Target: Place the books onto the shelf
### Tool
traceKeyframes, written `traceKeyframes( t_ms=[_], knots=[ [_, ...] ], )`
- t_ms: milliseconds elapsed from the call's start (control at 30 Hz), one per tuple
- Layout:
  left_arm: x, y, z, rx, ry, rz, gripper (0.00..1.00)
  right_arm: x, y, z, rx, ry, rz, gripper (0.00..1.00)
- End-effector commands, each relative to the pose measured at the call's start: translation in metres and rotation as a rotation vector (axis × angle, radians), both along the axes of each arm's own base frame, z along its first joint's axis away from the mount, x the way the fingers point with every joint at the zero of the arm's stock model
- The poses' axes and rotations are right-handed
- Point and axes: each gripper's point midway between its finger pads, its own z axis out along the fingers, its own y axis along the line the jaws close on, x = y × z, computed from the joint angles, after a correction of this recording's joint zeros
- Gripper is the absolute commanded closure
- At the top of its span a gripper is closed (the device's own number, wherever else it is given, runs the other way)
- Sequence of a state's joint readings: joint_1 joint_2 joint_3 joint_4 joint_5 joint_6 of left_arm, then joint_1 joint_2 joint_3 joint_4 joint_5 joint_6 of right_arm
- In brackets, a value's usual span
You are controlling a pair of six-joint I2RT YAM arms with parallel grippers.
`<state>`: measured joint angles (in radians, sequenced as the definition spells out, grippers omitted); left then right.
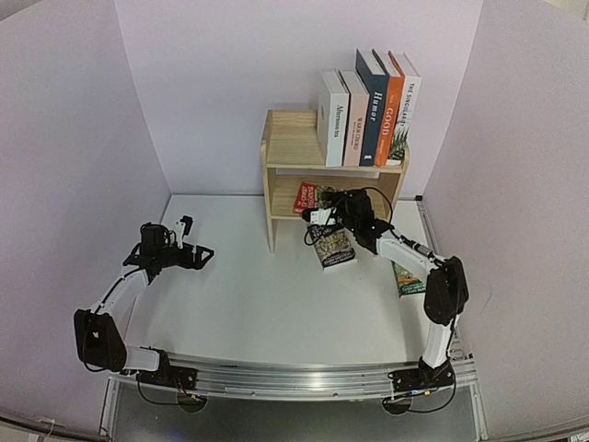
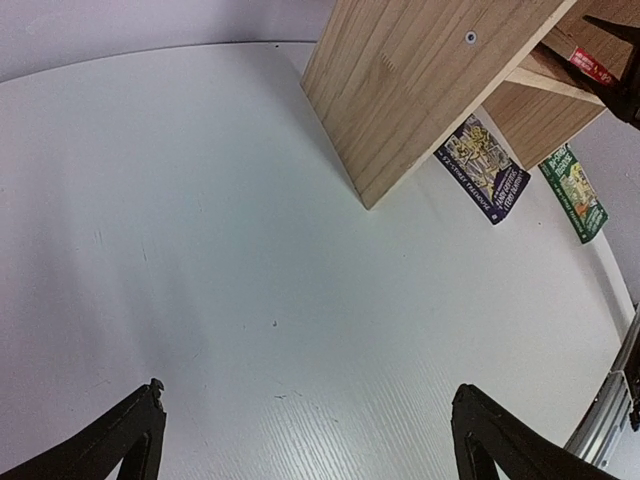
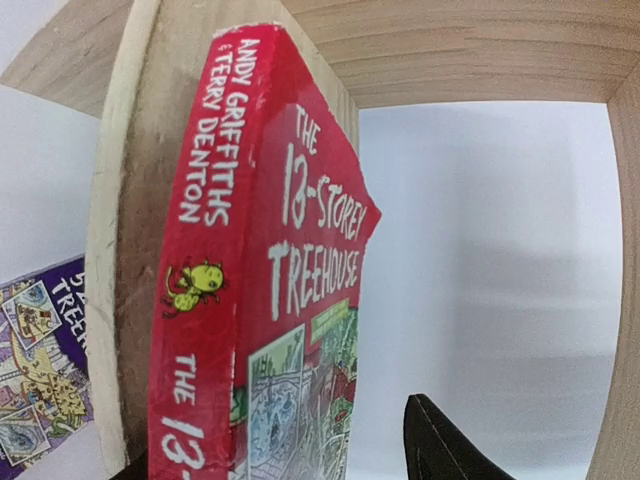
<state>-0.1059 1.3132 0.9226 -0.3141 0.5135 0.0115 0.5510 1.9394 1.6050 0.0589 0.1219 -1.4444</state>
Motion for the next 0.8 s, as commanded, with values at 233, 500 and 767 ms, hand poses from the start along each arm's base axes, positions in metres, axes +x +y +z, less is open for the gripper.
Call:
traceKeyframes(
  t_ms=[233, 500, 767],
  knots=[
    [0.006, 0.004, 0.006, 0.064, -0.041, -0.017, 0.0, 0.009, 0.004, 0.009, 0.098, 0.03, 0.022, 0.97],
    [0.004, 0.004, 0.0, 0.071, -0.025, -0.024, 0.0, 0.0, -0.001, 0.008, 0.1, 0.115, 0.011, 0.19],
    [0.002, 0.002, -0.004, 0.07, -0.014, -0.048, 0.0, -0.014, -0.007, 0.003, 0.061, 0.174, -0.001, 0.12]
  ],
)
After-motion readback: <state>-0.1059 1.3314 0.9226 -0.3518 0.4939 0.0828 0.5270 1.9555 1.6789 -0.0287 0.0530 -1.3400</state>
